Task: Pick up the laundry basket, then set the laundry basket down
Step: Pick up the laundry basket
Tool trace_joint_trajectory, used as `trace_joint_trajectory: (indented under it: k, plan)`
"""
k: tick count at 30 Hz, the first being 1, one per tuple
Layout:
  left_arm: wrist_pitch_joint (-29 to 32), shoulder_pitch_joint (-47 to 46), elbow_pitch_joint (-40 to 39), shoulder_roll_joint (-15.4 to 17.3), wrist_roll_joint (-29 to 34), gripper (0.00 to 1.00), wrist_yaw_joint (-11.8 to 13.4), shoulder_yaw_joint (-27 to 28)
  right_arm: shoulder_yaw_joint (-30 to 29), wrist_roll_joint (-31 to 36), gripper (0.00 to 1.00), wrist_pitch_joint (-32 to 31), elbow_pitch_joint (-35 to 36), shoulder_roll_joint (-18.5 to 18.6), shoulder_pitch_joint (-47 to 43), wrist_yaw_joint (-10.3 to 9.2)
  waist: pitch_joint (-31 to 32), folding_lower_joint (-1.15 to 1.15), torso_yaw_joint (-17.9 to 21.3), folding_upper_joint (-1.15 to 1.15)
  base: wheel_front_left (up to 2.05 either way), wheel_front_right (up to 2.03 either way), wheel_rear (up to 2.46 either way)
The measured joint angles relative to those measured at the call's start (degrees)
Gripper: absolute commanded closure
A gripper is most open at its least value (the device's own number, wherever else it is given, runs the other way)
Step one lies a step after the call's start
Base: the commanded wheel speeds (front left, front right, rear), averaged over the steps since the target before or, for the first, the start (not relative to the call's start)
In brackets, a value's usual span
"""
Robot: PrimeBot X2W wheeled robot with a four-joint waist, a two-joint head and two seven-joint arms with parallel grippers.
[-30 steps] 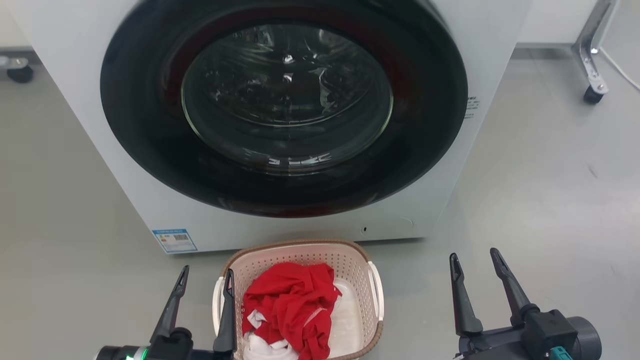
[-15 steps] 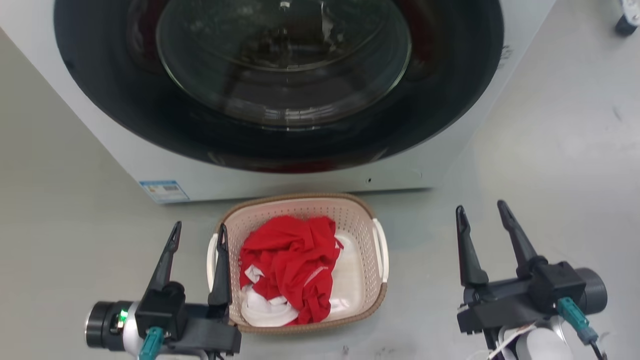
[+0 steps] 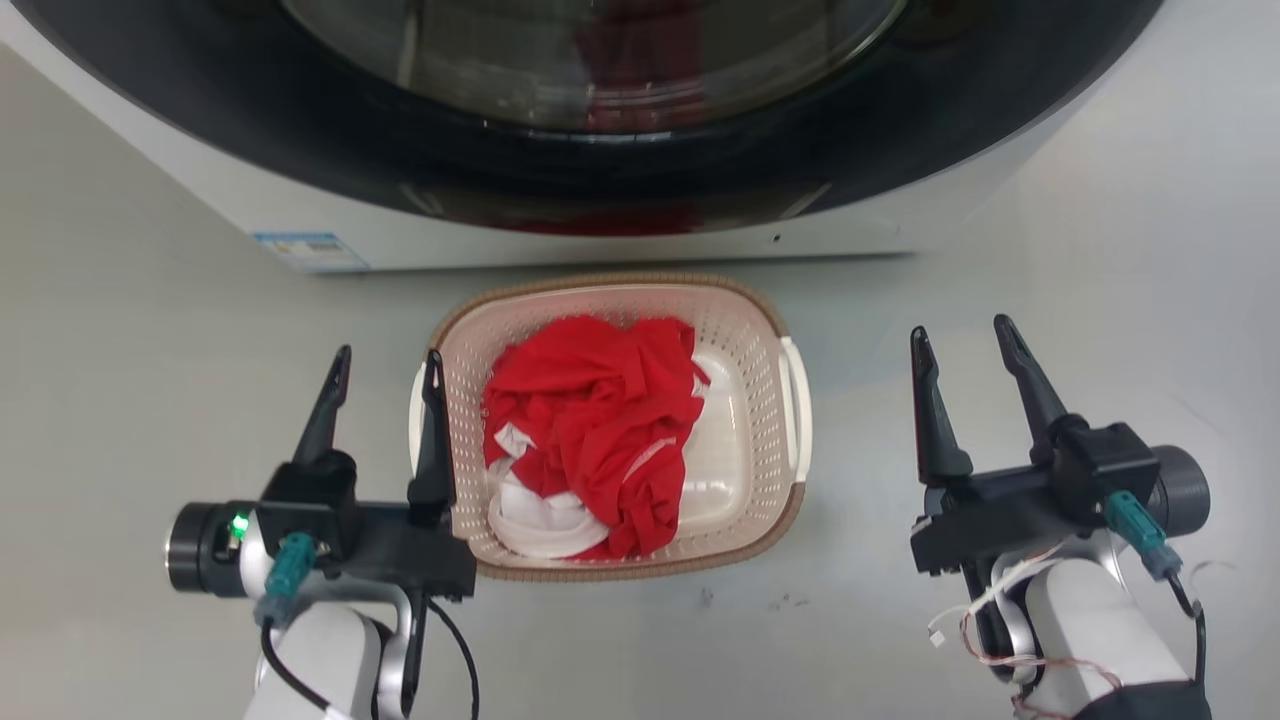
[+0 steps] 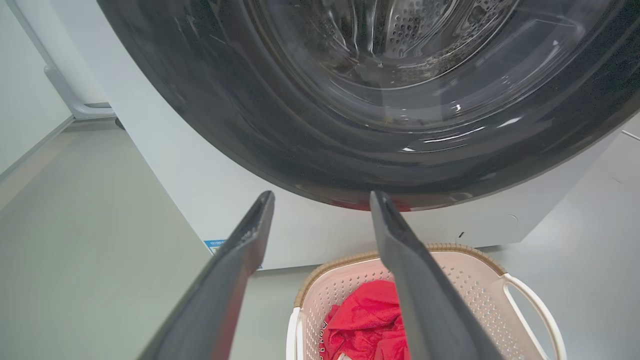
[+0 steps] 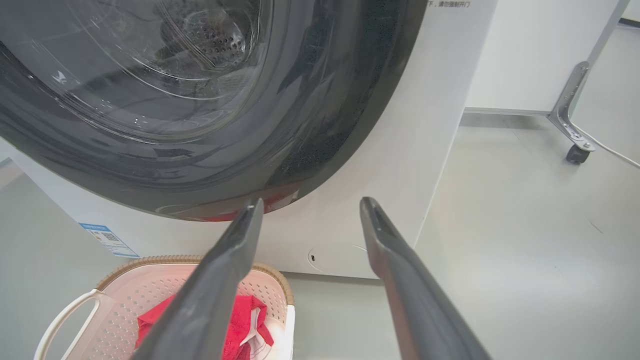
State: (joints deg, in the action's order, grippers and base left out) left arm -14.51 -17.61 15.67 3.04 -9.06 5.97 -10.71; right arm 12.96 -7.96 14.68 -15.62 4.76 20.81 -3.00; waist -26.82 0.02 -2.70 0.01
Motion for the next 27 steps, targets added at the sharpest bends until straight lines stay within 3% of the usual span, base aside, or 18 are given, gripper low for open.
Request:
trace_joint_trajectory:
  k: [27]
  plan:
    - [-0.05,-19.87,19.89,-1.22,-6.03,0.0,-1.96,1.25,0.52,0.02,0.0,0.01,-15.47,-0.18,20.89,0.15,-23.0,-0.01,-2.83,0.0,0.0,0.0,0.0]
